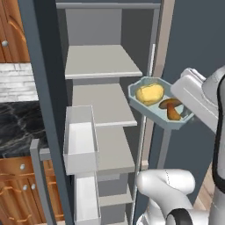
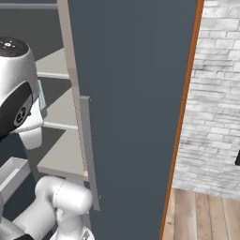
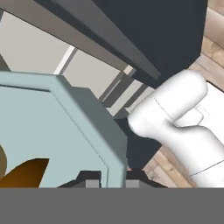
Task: Take the mushroom and potato out of the freezer and place them in the tupperware container on the counter. Then put the tupperware containing the vegetables back in the freezer.
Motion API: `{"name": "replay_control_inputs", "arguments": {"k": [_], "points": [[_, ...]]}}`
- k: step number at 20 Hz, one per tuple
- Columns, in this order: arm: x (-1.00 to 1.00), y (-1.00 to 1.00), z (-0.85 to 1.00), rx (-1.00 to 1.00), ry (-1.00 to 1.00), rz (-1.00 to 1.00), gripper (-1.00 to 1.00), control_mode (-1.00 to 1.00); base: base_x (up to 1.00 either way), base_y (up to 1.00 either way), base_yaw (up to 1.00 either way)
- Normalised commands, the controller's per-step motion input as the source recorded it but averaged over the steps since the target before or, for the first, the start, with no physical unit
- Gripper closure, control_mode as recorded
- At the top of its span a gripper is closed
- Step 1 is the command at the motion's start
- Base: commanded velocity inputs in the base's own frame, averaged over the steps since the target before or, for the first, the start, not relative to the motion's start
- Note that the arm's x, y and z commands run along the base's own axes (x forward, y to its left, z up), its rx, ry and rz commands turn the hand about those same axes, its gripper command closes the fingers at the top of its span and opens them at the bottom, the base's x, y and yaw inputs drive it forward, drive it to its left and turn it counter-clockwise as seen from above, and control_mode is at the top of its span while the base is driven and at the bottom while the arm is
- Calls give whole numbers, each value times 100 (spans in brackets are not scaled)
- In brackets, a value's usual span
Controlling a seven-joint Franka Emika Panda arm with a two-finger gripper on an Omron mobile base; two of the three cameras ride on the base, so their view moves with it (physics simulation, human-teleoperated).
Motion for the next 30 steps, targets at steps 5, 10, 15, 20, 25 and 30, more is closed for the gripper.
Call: {"name": "replay_control_inputs", "arguments": {"k": [5, 10, 15, 20, 25, 30], "points": [[72, 56, 30, 0, -17, -28, 100, -100, 0, 0, 0], [95, 33, 18, 0, -10, -19, 100, -100, 0, 0, 0], [100, 18, 0, 0, -8, -9, 100, -100, 0, 0, 0], [100, 21, 0, 0, -5, -3, 100, -100, 0, 0, 0], [100, 5, 0, 0, 0, -2, 100, -100, 0, 0, 0], [99, 6, 0, 0, 0, -5, 100, -100, 0, 0, 0]]}}
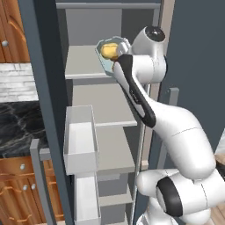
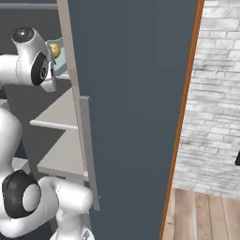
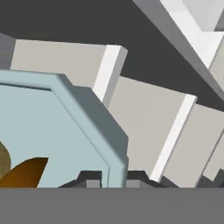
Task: Take the mushroom and potato out of the freezer and place them in the tupperware container on the counter. Then put the tupperware containing the vegetables back in the freezer.
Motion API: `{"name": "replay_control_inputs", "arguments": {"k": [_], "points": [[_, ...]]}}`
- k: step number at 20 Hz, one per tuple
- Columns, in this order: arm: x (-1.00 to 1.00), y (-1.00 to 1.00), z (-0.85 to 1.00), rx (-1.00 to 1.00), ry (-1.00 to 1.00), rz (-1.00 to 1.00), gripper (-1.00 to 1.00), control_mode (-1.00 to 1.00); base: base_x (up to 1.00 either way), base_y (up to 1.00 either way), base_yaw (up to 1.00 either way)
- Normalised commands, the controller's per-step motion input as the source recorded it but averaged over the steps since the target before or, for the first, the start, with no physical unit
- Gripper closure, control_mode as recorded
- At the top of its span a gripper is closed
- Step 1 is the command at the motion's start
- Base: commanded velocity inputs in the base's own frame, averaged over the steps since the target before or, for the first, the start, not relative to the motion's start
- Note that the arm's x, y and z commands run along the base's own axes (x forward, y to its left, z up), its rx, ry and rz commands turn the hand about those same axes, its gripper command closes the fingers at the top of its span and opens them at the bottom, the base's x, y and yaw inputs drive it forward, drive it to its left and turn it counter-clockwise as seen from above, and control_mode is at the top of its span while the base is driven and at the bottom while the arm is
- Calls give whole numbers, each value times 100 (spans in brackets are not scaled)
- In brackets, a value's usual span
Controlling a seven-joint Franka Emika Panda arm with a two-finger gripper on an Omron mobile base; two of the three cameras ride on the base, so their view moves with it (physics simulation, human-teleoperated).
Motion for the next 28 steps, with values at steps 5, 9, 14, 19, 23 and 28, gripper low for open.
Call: {"name": "replay_control_inputs", "arguments": {"k": [5, 9, 14, 19, 23, 28], "points": [[99, 18, -1, 0, 0, -5, 100, -100, 0, 0, 0], [93, 10, -2, 0, 0, -7, 100, -100, 0, 0, 0], [82, 5, -4, 0, 0, -7, 100, -100, 0, 0, 0], [65, 9, -10, 0, 0, -5, 100, -100, 0, 0, 0], [38, 5, -19, 0, 0, -5, -100, -100, 0, 0, 0], [3, -1, -13, 0, -2, -3, -100, -100, 0, 0, 0]]}}
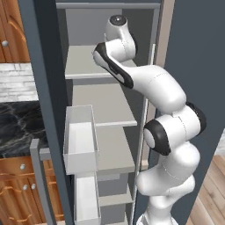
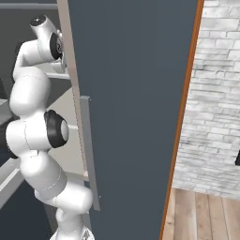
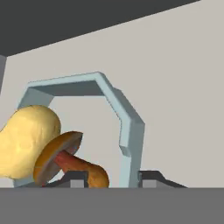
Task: Take the mushroom and potato out of the freezer and place them in the tupperware container on the counter. Then put the tupperware containing the vegetables back in the freezer.
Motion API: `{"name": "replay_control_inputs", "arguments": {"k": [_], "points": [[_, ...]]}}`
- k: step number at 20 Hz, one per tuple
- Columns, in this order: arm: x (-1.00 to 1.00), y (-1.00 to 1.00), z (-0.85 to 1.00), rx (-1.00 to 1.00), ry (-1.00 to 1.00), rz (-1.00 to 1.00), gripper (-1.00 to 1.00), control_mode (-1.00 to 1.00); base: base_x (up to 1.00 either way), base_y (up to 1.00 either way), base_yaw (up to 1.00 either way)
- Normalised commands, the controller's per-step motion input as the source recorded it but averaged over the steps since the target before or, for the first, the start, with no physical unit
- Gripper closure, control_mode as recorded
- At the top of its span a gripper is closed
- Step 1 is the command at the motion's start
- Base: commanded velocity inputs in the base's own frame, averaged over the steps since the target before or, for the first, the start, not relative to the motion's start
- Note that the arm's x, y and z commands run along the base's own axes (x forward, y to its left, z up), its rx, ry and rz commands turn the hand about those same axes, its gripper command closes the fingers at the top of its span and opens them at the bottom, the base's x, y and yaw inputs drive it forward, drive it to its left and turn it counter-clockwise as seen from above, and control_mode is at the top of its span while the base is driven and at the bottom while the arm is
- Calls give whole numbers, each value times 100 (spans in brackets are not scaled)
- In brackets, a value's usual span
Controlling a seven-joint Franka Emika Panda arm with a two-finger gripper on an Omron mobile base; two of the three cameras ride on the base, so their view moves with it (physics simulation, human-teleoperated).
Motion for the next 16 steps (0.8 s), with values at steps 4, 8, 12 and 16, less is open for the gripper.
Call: {"name": "replay_control_inputs", "arguments": {"k": [4, 8, 12, 16], "points": [[-22, -6, -1, 0, -17, 0, -100, -100, 0, 0, 0], [-72, -6, 12, 0, -31, 0, -100, -100, 0, 0, 0], [-94, -14, 15, 0, -28, 0, -100, -100, 0, 0, 0], [-99, -23, 11, 0, -21, 0, -100, -100, 0, 0, 0]]}}
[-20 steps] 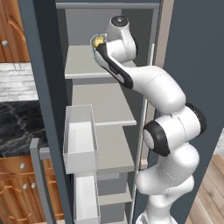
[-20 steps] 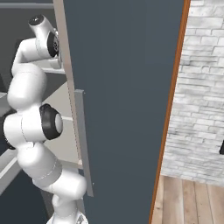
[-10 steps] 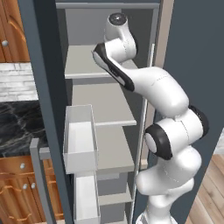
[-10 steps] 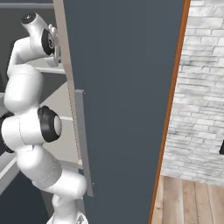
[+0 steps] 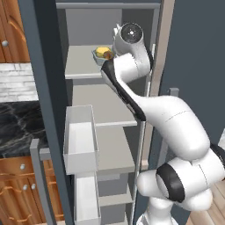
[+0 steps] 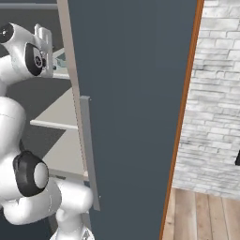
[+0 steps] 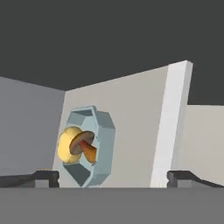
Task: Take the mushroom and potato out of the freezer and place them in the tupperware container on the counter. Then put the tupperware containing the vegetables back in the freezer.
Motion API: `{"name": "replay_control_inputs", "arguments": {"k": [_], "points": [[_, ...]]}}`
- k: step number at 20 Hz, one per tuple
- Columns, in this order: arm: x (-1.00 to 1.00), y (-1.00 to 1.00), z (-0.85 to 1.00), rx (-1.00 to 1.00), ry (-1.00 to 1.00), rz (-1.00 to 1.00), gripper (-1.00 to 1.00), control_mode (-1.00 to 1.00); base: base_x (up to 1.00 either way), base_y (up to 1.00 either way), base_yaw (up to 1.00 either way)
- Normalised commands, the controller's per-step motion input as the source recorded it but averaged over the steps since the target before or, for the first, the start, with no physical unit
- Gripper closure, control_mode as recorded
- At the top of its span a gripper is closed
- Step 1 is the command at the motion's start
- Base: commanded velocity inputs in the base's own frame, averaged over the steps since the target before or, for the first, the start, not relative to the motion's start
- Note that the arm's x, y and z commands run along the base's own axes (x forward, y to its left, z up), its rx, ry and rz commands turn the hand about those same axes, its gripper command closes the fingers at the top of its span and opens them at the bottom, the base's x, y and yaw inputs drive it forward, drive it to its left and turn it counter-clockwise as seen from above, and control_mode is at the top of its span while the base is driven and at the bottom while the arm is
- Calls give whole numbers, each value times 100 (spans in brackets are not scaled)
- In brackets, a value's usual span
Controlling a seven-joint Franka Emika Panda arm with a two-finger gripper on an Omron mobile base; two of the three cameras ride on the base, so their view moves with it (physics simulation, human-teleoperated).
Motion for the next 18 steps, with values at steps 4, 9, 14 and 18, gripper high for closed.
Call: {"name": "replay_control_inputs", "arguments": {"k": [4, 9, 14, 18], "points": [[-100, -31, 6, 3, -7, 0, -100, -100, 0, 0, 0], [-100, -13, 21, 9, 0, 0, -100, -100, 0, 0, 0], [-100, 0, 40, 12, 0, 0, -100, -100, 0, 0, 0], [-100, 0, 40, 14, 4, 0, -100, -100, 0, 0, 0]]}}
